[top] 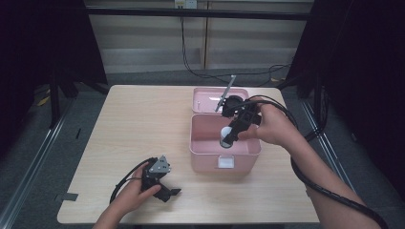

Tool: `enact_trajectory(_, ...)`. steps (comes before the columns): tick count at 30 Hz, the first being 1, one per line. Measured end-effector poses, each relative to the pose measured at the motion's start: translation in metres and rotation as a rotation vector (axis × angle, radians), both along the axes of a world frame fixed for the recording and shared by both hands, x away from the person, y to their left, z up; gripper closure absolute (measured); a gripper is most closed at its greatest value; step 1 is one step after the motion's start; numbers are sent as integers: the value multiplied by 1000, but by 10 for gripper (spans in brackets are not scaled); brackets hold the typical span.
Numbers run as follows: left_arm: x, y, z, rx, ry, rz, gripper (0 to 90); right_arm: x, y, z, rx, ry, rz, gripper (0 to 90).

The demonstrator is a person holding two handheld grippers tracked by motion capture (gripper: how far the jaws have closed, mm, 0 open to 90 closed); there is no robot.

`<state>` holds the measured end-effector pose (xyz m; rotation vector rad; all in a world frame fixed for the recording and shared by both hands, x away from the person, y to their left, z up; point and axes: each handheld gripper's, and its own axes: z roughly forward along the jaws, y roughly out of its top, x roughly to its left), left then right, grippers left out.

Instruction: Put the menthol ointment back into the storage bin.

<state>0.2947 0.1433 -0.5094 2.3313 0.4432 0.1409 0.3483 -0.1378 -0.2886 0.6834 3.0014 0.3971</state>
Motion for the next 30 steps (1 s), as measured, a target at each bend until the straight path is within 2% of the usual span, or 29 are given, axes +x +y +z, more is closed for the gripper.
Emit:
enact_trajectory(3,0,0,0,-1,0,0,0,3,2,-2,2,1,-17,507)
enact_trajectory(11,0,0,0,0,0,0,0,11,3,-9,14,-6,-21,507)
enact_trajectory(18,0,0,0,-1,0,0,0,17,6,-13,0,-2,-33,507)
enact_trajectory(22,0,0,0,0,0,0,0,20,8,-16,-9,-4,-13,507)
enact_trajectory(30,0,0,0,-4,2,3,0,26,16,-20,-25,3,-19,507)
